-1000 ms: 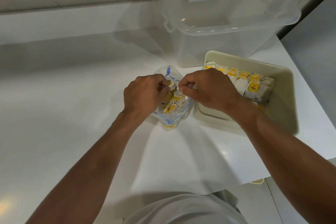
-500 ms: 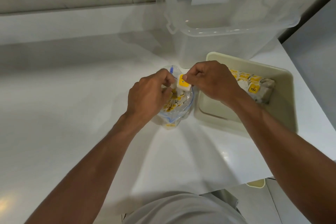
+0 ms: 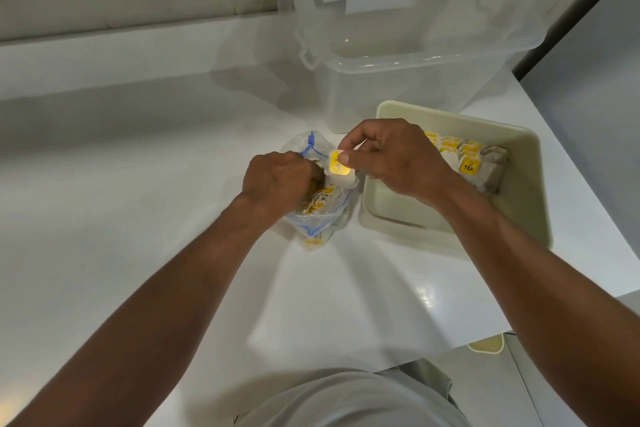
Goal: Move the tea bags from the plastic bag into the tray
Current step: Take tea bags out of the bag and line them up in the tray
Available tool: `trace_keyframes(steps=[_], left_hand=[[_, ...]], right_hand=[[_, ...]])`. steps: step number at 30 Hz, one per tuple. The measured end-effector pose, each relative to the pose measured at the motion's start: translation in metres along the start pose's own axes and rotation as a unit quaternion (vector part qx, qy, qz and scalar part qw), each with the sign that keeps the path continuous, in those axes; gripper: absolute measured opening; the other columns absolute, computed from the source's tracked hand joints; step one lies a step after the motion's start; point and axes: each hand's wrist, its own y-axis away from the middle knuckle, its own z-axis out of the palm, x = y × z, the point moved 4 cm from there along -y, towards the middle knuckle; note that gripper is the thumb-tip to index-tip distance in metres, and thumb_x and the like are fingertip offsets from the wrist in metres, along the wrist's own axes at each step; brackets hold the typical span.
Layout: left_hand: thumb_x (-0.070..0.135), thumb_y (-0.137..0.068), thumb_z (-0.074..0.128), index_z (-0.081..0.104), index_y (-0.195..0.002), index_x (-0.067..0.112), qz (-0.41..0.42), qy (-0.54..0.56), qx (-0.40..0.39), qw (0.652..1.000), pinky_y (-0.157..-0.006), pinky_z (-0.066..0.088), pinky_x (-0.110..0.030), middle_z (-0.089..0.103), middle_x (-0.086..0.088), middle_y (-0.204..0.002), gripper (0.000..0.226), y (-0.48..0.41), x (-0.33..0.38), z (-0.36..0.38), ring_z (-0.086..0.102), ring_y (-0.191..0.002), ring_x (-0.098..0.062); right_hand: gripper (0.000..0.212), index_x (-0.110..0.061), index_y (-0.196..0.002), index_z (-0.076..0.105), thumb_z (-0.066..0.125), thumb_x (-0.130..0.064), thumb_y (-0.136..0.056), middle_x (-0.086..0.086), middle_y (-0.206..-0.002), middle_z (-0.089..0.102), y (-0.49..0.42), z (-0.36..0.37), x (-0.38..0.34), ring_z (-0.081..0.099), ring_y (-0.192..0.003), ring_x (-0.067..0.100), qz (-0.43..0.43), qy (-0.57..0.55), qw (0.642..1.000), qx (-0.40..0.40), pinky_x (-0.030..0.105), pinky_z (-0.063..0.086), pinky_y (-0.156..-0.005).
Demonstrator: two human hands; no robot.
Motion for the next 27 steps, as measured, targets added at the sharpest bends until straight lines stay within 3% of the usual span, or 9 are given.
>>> trace_keyframes(steps=[6,10,13,15,19,24,27], left_hand=[[0.048,-0.094,0.055,0.068,-0.103,0.036,-0.013,0.009,0.037,0.999,-0.062,0.039,-0.028,0.066,0.007,-0.093,0.020,-0.002,-0.006,0.000,0.056,-0.074,-0.019],[0.047,-0.081,0.073,0.067,-0.088,0.036,-0.050,0.146,0.020,0.988,-0.063,0.039,-0.028,0.062,0.013,-0.089,0.014,0.000,-0.017,-0.010,0.057,-0.081,-0.014],[0.041,-0.077,0.079,0.068,-0.083,0.030,-0.070,0.294,0.026,0.953,-0.068,0.047,-0.031,0.067,0.015,-0.087,0.017,0.003,-0.023,-0.018,0.059,-0.077,-0.009],[0.035,-0.079,0.080,0.068,-0.082,0.027,-0.082,0.385,0.032,0.919,-0.074,0.051,-0.033,0.070,0.012,-0.084,0.015,0.005,-0.027,-0.021,0.063,-0.078,-0.006],[0.028,-0.082,0.078,0.066,-0.087,0.026,-0.105,0.510,0.013,0.854,-0.078,0.051,-0.036,0.074,0.003,-0.081,0.013,0.008,-0.034,-0.027,0.071,-0.083,-0.016],[0.031,-0.082,0.079,0.070,-0.087,0.029,-0.108,0.507,0.022,0.855,-0.075,0.051,-0.034,0.074,0.006,-0.080,0.010,0.009,-0.037,-0.029,0.071,-0.081,-0.012],[0.037,-0.077,0.081,0.069,-0.083,0.029,-0.114,0.545,0.020,0.831,-0.075,0.050,-0.037,0.075,0.003,-0.080,0.017,0.009,-0.035,-0.028,0.068,-0.077,-0.012]], right_hand=[[0.010,-0.026,-0.087,0.071,0.077,-0.033,-0.081,-0.011,-0.069,0.068,0.001,0.006,0.002,0.057,-0.058,-0.005,0.009,-0.004,1.000,-0.019,0.018,0.041,-0.061],[0.008,-0.027,-0.087,0.071,0.075,-0.032,-0.082,-0.013,-0.075,0.070,0.001,0.006,0.004,0.063,-0.075,-0.001,0.014,0.009,1.000,0.008,0.019,0.046,-0.069],[0.008,-0.027,-0.087,0.070,0.074,-0.033,-0.083,-0.016,-0.080,0.068,0.001,0.004,0.002,0.059,-0.075,-0.006,-0.003,0.011,0.999,0.045,0.014,0.043,-0.070],[0.007,-0.026,-0.089,0.069,0.072,-0.030,-0.084,-0.013,-0.082,0.069,0.001,0.001,0.000,0.062,-0.078,0.000,-0.002,-0.009,0.998,0.063,0.021,0.047,-0.074],[0.007,-0.025,-0.092,0.064,0.067,-0.029,-0.086,-0.010,-0.079,0.072,0.001,-0.004,-0.001,0.069,-0.077,0.010,0.027,-0.047,0.997,0.060,0.040,0.055,-0.080],[0.008,-0.022,-0.093,0.065,0.067,-0.026,-0.087,-0.013,-0.071,0.070,0.004,-0.002,-0.001,0.070,-0.069,0.007,0.037,-0.066,0.996,0.053,0.044,0.057,-0.081],[0.009,-0.019,-0.097,0.066,0.067,-0.022,-0.089,-0.009,-0.073,0.072,0.006,-0.001,-0.004,0.071,-0.068,0.008,0.027,-0.072,0.996,0.036,0.042,0.058,-0.080]])
